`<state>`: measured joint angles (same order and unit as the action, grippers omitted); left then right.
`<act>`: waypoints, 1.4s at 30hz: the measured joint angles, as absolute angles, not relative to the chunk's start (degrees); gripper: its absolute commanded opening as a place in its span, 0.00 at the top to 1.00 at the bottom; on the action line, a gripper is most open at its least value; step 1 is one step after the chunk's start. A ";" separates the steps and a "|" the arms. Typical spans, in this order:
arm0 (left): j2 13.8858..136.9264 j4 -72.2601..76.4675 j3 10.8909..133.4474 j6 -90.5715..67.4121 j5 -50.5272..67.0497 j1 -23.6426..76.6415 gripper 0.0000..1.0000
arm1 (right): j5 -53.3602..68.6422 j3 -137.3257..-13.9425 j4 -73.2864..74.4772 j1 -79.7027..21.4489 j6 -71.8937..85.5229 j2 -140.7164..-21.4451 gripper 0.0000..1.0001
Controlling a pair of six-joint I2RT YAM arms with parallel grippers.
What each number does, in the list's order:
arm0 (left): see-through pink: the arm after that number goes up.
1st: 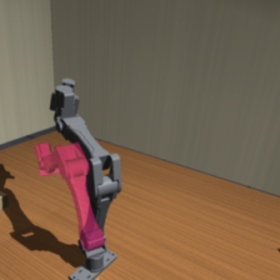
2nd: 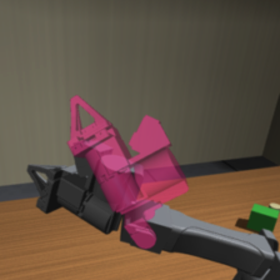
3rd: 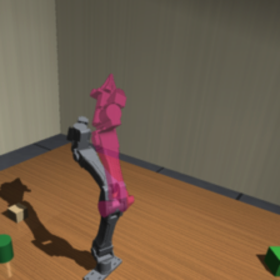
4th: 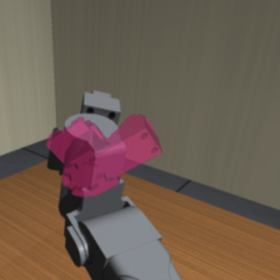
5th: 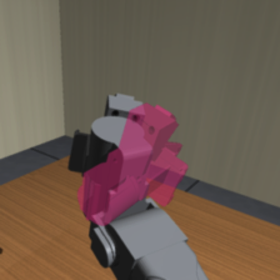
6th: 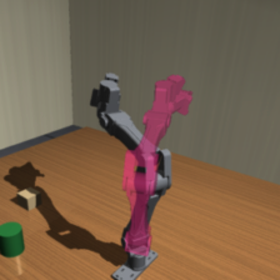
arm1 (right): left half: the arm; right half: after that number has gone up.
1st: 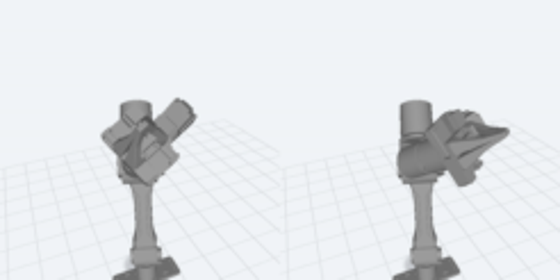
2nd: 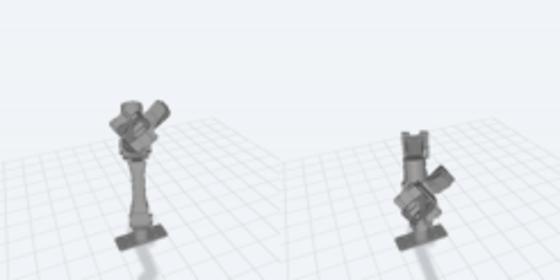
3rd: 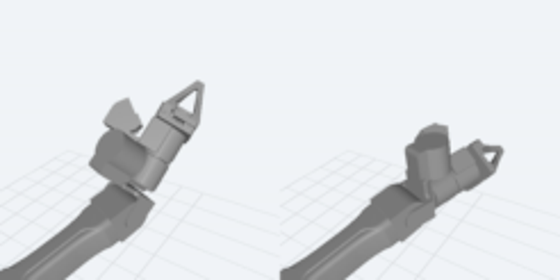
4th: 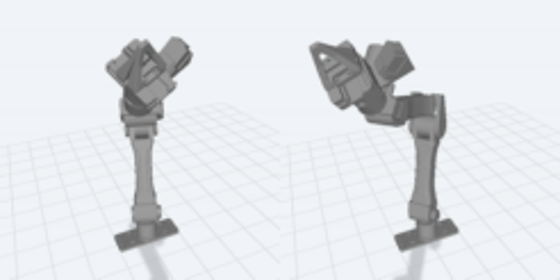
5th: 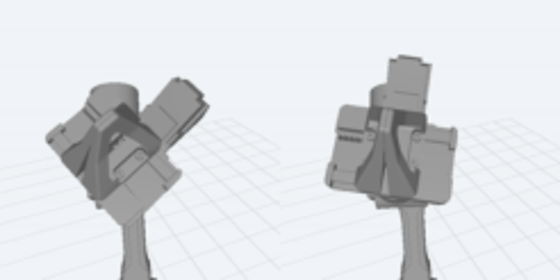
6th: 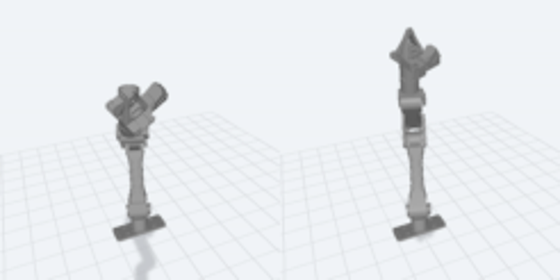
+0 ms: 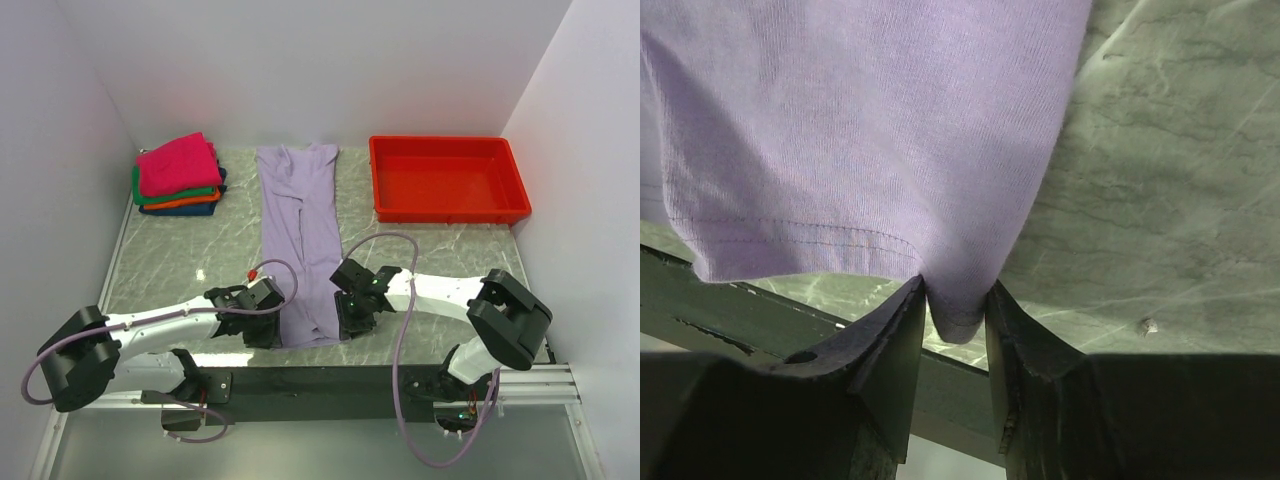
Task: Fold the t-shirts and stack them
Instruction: Fold the tshirt
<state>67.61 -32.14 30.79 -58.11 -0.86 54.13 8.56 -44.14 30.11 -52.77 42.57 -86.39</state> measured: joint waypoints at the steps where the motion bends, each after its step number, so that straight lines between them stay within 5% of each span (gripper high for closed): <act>1: 67.99 -31.79 30.87 -58.13 -0.71 54.26 0.67 | 8.56 -44.14 30.09 -52.88 42.57 -86.39 0.62; 5: 68.45 -31.55 30.87 -58.30 -0.78 54.48 0.79 | 8.38 -44.14 30.06 -53.01 42.59 -86.39 0.66; 12: 68.31 -31.81 30.87 -58.41 -0.84 54.54 0.99 | 8.21 -43.97 30.04 -53.15 42.54 -86.43 0.92; 15: 68.05 -31.97 30.87 -58.33 -0.82 54.61 1.00 | 8.23 -44.05 30.26 -53.19 42.41 -86.43 1.00; 26: 62.24 -36.73 31.31 -58.46 2.33 54.96 1.00 | 7.94 -47.07 38.30 -54.76 40.45 -85.93 1.00; 35: 67.92 -40.10 40.29 -57.67 3.03 54.46 1.00 | 5.74 -62.39 47.75 -53.89 37.56 -88.05 1.00; 42: 73.23 -39.27 44.40 -53.43 3.25 44.71 1.00 | 4.89 -71.07 50.24 -48.03 33.30 -95.00 1.00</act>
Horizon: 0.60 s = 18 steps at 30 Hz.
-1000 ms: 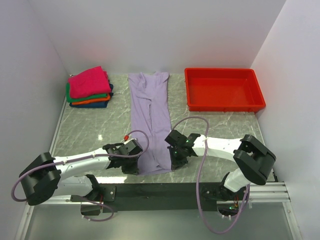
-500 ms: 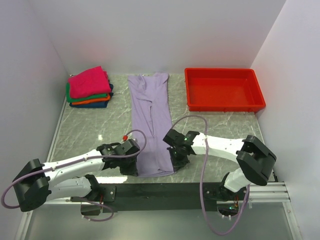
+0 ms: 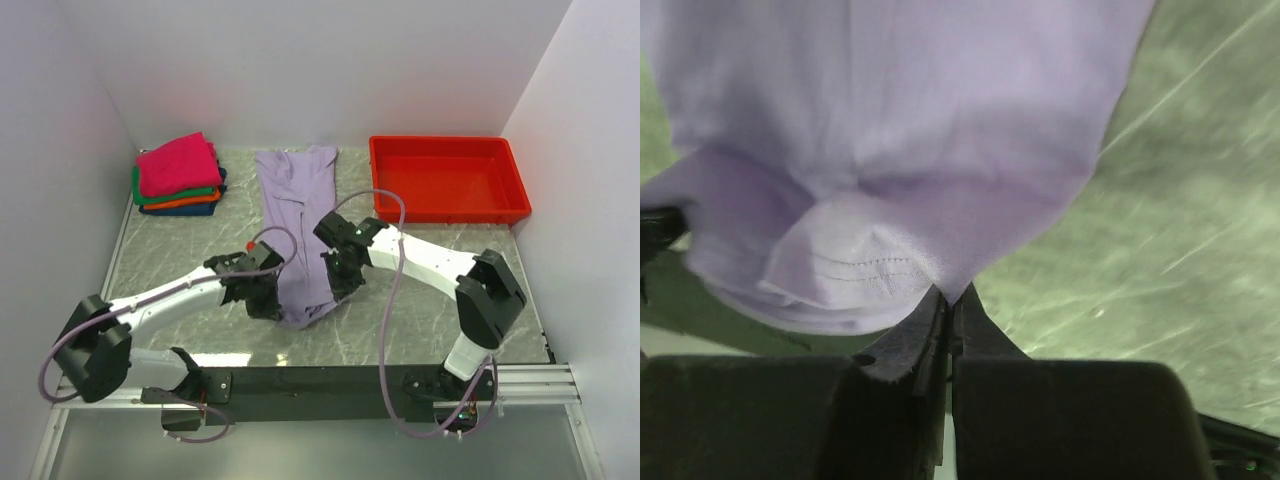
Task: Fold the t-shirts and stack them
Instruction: Fold the tshirt
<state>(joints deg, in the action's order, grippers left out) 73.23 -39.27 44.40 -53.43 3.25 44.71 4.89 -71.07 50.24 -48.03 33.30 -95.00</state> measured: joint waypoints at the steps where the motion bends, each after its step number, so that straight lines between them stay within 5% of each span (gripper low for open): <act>1: 74.37 -39.13 44.99 -52.73 3.22 43.44 1.00 | 4.89 -72.25 50.52 -46.98 32.40 -96.27 1.00; 18: 106.17 -36.88 79.09 -40.16 2.52 26.70 1.00 | 5.28 -99.94 55.46 -33.26 21.52 -118.28 1.00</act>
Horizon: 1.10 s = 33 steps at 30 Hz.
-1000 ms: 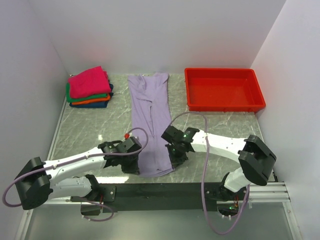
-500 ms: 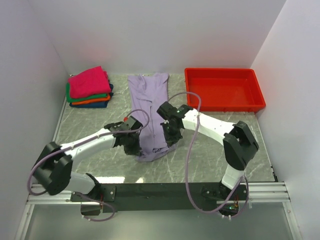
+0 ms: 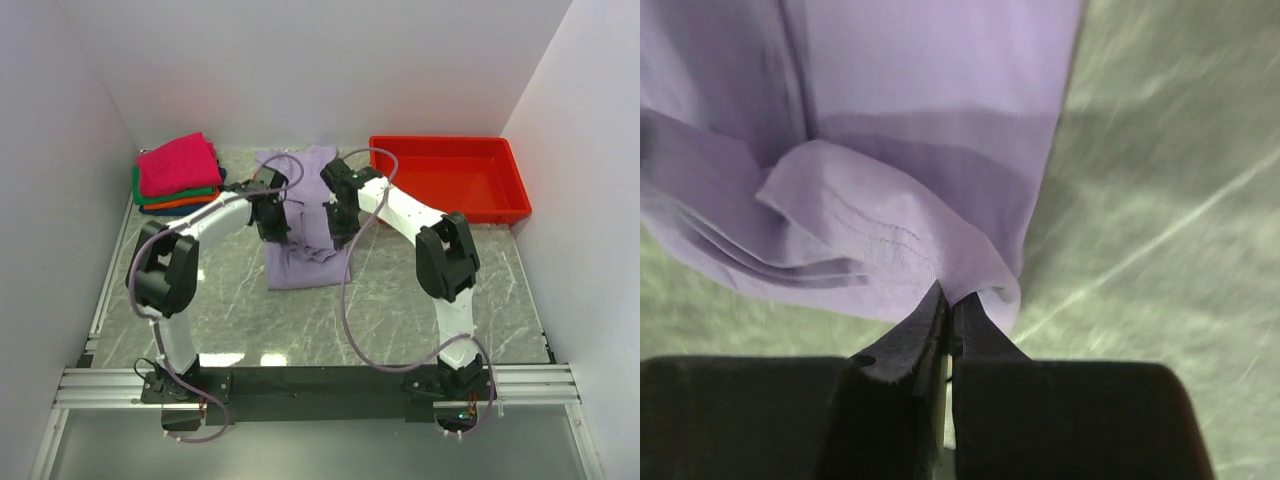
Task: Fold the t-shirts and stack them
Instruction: Fold the tshirt
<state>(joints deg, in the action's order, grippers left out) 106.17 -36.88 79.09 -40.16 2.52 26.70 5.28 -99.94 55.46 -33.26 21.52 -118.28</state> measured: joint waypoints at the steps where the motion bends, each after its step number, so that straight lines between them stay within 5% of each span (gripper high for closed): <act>1: 107.57 -37.06 80.99 -39.64 2.33 25.85 1.00 | 5.30 -101.58 55.81 -32.69 21.21 -119.55 1.00; 14: 117.21 -40.32 92.20 -37.08 1.87 18.26 1.00 | 7.77 -123.24 61.23 -25.85 18.17 -134.32 1.00; 33: 120.53 -40.47 96.31 -36.99 4.56 13.17 1.00 | 14.74 -132.07 60.77 -25.45 18.63 -139.26 1.00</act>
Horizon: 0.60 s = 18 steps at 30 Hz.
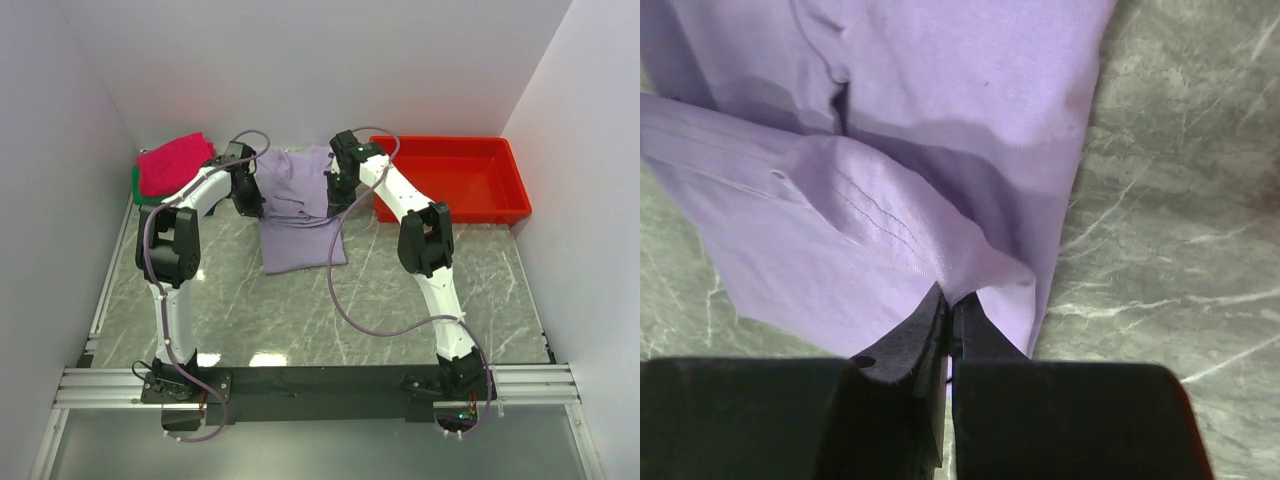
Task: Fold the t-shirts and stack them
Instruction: Fold the tshirt
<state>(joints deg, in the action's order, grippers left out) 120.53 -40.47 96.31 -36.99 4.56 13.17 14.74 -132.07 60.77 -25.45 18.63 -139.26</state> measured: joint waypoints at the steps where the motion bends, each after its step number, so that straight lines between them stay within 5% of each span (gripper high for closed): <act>1: 120.75 -40.56 96.90 -36.91 4.67 12.95 1.00 | 14.76 -132.07 60.80 -25.45 18.76 -139.59 1.00; 18: 124.42 -40.10 100.62 -35.07 6.33 12.03 1.00 | 15.11 -133.08 60.18 -24.64 20.03 -140.42 1.00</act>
<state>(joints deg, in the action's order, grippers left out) 124.42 -40.10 100.62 -35.07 6.33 12.03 15.11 -133.08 60.18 -24.64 20.03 -140.42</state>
